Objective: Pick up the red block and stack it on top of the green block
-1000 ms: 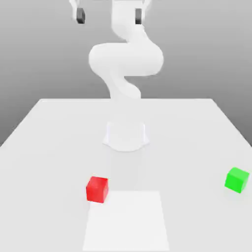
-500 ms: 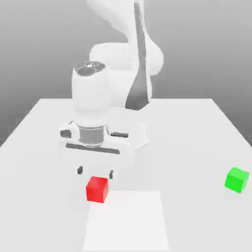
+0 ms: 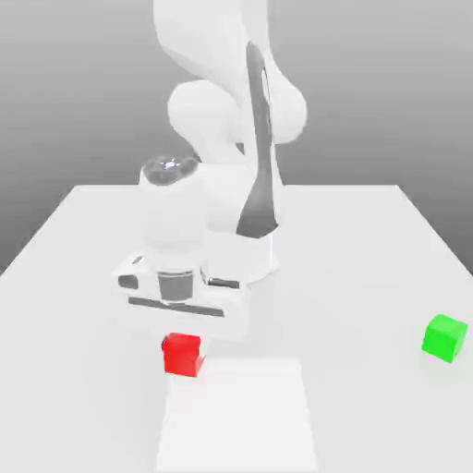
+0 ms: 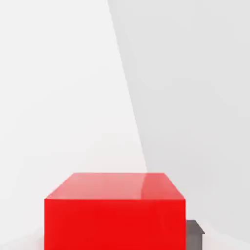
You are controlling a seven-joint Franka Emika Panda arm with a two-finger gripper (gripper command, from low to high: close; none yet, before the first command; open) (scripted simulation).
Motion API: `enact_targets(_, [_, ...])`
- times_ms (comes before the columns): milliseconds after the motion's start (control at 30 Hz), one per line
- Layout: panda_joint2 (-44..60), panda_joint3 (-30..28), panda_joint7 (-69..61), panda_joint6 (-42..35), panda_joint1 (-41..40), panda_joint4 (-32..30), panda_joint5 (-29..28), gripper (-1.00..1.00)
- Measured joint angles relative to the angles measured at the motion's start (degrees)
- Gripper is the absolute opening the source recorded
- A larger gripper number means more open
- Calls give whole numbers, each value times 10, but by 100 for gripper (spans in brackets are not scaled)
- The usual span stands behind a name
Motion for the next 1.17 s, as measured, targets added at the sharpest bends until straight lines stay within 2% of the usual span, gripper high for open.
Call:
enact_targets(100, [-58,2,5,-51,0,-7,-10,-100])
enact_targets(233, [-60,53,-15,-82,58,21,-14,-100])
enact_targets(400, [-42,123,-48,-111,173,65,-16,-100])
enact_targets(767, [-5,240,-129,-170,420,164,-9,-100])
enact_targets(800, [2,243,-129,-167,443,169,-14,-100])
enact_targets(1067, [105,197,-68,-81,456,179,-104,-100])
enact_targets(1100, [113,192,-62,-74,459,179,-112,100])
enact_targets(1167, [113,192,-62,-74,459,179,-112,100])
